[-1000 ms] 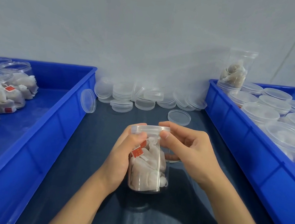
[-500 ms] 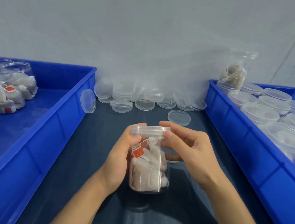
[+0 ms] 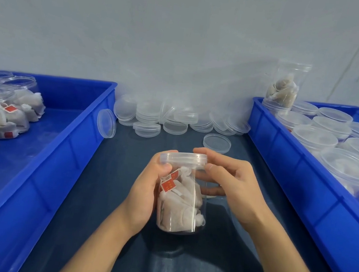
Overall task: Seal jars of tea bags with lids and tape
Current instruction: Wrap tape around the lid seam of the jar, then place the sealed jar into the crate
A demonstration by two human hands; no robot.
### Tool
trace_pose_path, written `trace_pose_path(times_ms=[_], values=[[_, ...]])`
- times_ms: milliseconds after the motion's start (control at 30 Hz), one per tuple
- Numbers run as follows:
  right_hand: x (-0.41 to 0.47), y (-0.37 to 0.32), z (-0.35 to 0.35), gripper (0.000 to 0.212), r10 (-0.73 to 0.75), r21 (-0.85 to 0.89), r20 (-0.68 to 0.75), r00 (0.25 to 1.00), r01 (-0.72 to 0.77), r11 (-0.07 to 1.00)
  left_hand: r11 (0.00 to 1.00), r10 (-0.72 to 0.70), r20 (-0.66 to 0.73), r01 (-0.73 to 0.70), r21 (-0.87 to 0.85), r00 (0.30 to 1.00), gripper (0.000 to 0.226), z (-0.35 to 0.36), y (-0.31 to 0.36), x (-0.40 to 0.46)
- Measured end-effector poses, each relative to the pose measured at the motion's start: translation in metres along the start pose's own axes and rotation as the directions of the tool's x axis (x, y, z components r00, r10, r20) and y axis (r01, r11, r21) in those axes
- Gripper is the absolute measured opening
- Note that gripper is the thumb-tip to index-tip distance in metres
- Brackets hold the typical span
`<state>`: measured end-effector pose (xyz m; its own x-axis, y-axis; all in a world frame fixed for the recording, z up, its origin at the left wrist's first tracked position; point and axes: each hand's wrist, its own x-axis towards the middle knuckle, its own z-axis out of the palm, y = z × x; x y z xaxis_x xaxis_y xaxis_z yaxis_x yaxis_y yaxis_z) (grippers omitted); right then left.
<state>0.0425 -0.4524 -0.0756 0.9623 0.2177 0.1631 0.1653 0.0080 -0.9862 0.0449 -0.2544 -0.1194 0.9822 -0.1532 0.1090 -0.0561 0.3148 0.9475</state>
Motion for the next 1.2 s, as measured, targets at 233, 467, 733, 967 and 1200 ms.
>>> trace_pose_path(times_ms=[233, 467, 733, 967, 1200], values=[[0.001, 0.000, -0.001, 0.035, -0.004, 0.005, -0.021, 1.000, 0.004, 1.000, 0.999, -0.024, -0.014, 0.025, 0.031, 1.000, 0.065, 0.002, 0.000, 0.000], [-0.006, -0.007, 0.008, 0.029, -0.112, -0.369, -0.053, 0.992, 0.085, 0.925, 0.996, 0.023, -0.018, -0.022, 0.081, 1.000, 0.066, 0.007, 0.001, -0.002], [0.003, -0.036, 0.010, 0.059, -0.034, -0.788, -0.061, 0.998, -0.027, 0.615, 0.986, 0.087, 0.015, -0.084, -0.145, 0.996, 0.064, 0.017, 0.006, 0.002], [0.002, -0.052, 0.007, 0.059, -0.071, -0.817, -0.081, 0.994, -0.026, 0.575, 0.865, 0.288, -0.014, -0.254, 0.433, 0.958, 0.089, 0.026, 0.003, -0.004], [-0.006, -0.109, -0.004, 0.060, -0.381, -0.895, -0.160, 0.911, 0.029, 0.445, 0.788, 0.410, 0.005, -0.357, 0.502, 0.912, 0.076, 0.037, 0.002, -0.014]])
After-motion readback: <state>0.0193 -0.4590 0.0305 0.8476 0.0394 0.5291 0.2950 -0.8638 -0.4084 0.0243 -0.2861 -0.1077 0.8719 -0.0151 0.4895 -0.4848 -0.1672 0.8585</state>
